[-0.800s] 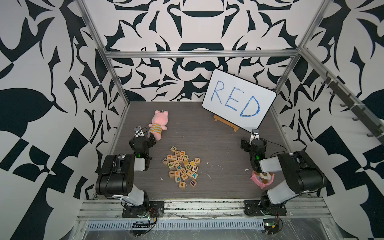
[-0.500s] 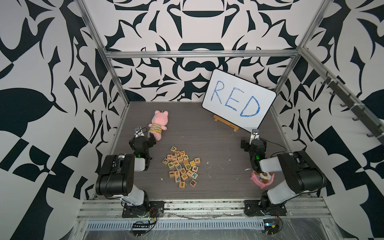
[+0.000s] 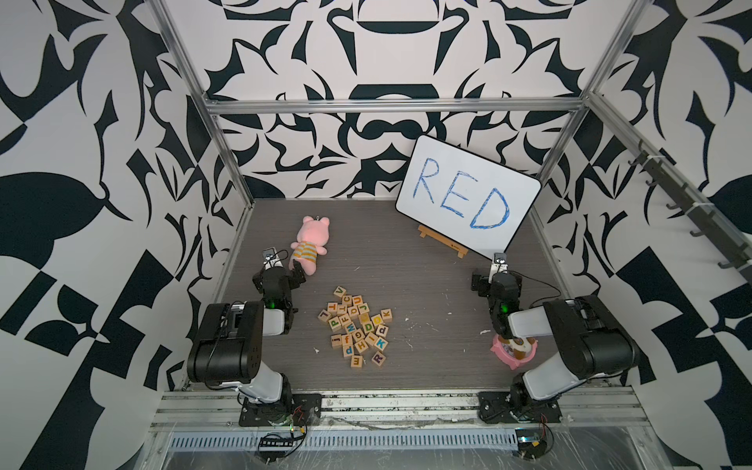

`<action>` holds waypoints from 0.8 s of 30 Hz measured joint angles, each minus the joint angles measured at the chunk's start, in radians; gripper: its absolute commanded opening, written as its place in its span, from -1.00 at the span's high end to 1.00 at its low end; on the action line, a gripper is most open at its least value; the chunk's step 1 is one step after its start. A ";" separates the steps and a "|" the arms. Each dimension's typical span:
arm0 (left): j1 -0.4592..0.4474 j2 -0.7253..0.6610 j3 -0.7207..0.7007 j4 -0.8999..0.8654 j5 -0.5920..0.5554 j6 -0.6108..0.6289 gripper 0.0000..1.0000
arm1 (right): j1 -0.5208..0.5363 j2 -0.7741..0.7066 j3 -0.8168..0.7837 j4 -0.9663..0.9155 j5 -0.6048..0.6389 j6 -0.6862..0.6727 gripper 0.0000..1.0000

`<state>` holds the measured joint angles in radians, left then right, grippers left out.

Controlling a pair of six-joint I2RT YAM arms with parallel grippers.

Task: Assemble the uppercase word "red" with letter blocks
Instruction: Pick up the letter block from the center of the board.

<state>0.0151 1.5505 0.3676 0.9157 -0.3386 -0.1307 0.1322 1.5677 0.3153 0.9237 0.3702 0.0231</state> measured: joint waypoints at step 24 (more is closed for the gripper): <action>0.002 -0.618 0.049 -0.443 0.024 -0.218 -0.99 | 0.009 -0.565 0.237 -0.752 0.114 0.307 -0.98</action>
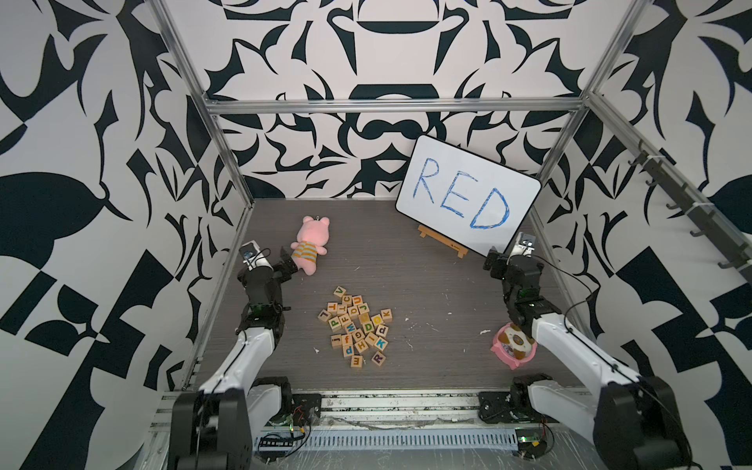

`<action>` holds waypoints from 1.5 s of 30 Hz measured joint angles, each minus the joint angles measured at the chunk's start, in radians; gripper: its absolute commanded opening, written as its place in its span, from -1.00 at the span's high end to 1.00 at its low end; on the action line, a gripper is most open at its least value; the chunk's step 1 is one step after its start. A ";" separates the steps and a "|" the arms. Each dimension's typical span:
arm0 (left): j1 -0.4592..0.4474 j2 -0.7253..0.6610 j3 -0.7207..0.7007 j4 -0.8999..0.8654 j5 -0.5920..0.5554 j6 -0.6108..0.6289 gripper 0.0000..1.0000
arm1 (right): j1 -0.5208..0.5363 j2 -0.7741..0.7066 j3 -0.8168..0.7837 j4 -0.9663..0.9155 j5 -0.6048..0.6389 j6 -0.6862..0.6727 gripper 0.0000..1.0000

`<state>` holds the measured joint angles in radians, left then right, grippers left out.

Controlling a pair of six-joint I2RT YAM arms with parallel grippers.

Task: Assemble the uppercase word "red" with letter blocks
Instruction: Pick up the letter block from the center of the board.

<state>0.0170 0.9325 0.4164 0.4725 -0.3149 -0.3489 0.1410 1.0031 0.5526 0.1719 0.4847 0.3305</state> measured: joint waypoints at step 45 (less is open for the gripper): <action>-0.528 0.053 0.409 -1.084 0.177 -0.633 -0.99 | 0.697 -0.077 0.204 -0.558 -0.420 0.219 -0.57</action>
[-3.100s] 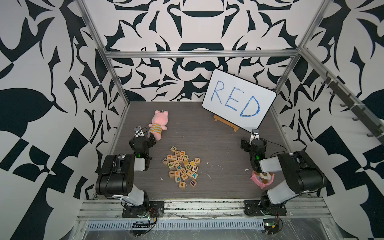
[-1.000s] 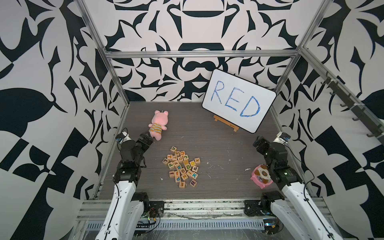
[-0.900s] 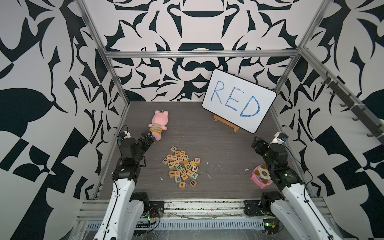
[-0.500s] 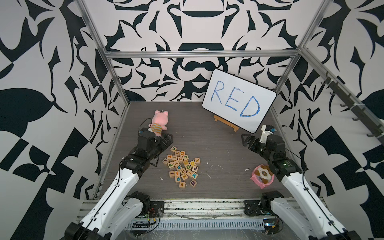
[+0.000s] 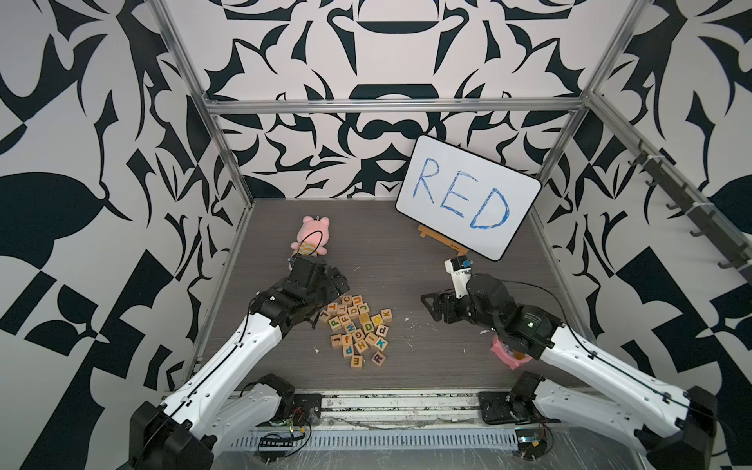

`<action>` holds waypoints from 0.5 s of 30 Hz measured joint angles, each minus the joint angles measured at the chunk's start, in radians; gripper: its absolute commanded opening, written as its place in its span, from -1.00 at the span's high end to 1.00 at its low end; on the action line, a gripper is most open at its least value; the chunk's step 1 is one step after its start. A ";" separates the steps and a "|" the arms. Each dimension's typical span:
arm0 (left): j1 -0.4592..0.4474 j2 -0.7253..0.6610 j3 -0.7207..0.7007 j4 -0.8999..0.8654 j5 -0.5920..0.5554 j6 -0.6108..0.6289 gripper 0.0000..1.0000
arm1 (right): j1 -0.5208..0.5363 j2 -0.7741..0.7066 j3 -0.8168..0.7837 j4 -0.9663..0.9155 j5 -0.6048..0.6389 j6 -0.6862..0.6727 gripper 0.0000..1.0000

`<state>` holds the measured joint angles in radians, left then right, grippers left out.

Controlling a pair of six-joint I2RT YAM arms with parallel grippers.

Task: Assemble the uppercase word "red" with letter blocks
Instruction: Pick up the letter block from the center of the board.

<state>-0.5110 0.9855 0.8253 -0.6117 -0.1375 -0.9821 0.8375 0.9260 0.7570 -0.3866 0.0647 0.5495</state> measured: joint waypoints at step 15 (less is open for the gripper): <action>0.000 -0.096 -0.116 0.002 -0.076 -0.174 -0.99 | 0.318 0.325 0.137 -0.103 0.142 0.005 -0.54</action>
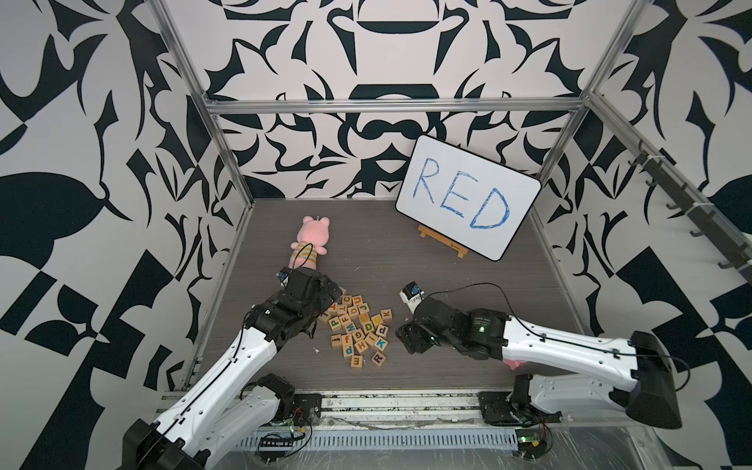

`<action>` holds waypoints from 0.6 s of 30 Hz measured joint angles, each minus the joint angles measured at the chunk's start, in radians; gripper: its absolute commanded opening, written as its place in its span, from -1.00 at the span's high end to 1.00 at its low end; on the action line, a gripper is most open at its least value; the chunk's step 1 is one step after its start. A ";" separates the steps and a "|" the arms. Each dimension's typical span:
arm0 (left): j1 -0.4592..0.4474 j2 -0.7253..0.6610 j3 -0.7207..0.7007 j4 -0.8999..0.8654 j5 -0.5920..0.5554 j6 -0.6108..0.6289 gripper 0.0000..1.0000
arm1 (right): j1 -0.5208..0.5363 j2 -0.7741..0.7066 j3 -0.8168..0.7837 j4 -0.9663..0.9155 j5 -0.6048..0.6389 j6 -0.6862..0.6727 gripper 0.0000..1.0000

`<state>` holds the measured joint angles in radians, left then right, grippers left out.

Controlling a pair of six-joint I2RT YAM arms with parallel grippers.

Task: Assemble the uppercase word "red" with letter blocks
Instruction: Pick up the letter block from the center of the board.

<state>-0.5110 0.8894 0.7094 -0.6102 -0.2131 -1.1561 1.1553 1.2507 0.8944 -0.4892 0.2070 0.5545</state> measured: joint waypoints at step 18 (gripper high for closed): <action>0.000 -0.062 -0.061 -0.063 -0.039 -0.113 -0.99 | 0.060 0.077 -0.116 0.277 -0.042 0.276 -0.51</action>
<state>-0.5110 0.8276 0.6483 -0.6735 -0.2523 -1.2686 1.2152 1.3277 0.7784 -0.2119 0.1646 0.8307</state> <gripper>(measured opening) 0.995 0.754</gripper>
